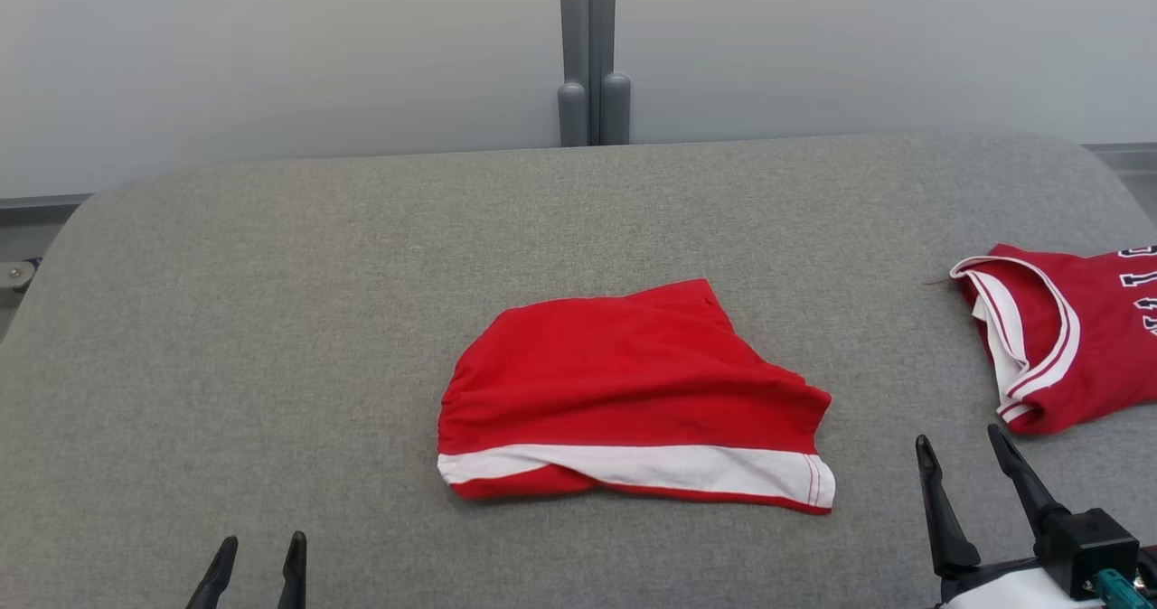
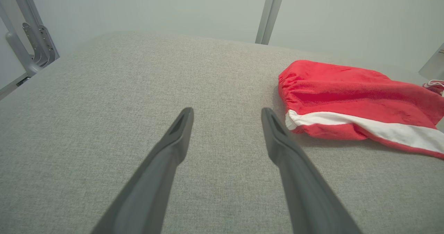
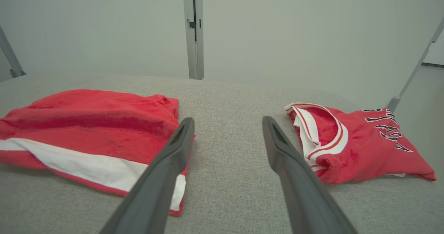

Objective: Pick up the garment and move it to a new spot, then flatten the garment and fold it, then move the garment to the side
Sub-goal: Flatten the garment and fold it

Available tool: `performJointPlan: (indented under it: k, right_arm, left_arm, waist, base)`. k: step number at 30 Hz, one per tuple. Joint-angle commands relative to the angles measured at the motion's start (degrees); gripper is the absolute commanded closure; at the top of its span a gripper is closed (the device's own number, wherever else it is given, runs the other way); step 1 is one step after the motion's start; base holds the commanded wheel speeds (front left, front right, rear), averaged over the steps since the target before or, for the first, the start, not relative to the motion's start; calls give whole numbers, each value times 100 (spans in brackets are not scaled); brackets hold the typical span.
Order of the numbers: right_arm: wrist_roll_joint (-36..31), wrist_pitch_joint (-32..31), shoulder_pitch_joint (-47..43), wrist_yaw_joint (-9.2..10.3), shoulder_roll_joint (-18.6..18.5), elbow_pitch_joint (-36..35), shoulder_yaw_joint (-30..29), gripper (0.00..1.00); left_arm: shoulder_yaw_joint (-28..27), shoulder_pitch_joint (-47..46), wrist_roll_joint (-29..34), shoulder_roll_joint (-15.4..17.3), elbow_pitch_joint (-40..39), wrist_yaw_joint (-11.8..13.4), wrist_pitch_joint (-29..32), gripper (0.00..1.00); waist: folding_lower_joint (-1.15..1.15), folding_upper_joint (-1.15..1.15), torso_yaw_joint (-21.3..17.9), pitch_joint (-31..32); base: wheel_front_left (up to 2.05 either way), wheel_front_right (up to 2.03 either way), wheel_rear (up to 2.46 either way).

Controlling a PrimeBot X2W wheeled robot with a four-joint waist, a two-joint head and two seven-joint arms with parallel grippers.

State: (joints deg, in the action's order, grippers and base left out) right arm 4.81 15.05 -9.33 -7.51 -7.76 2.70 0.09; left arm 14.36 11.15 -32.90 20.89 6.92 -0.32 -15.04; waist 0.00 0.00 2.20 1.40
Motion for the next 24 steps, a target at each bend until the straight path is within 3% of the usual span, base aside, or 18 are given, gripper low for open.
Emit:
performJointPlan:
  k: [1,5,11,18,24]
  right_arm:
    - [-55,15,-68,5,20,36,-77,0]
    - [-112,15,-144,5,111,181,-221,0]
    - [-141,15,-159,5,188,243,-288,0]
    - [39,14,-39,5,236,456,-150,0]
    - [172,14,492,5,105,1343,359,0]
  left_arm:
    - [-205,140,210,-113,43,-146,-13,0]
    - [-845,392,813,-586,106,-579,-14,0]
    - [-1277,522,1185,-924,41,-712,-14,0]
    - [-1049,371,1023,-903,54,-723,-13,0]
    - [-234,-50,497,-661,624,-720,-3,0]
  waist:
    - [0,0,-15,12]
    - [0,0,-52,32]
    - [0,0,-86,30]
    - [0,0,-101,-32]
    - [0,0,-205,-206]
  base:
    - [0,0,0]
    - [0,0,0]
    - [0,0,0]
    - [0,0,0]
    - [0,0,0]
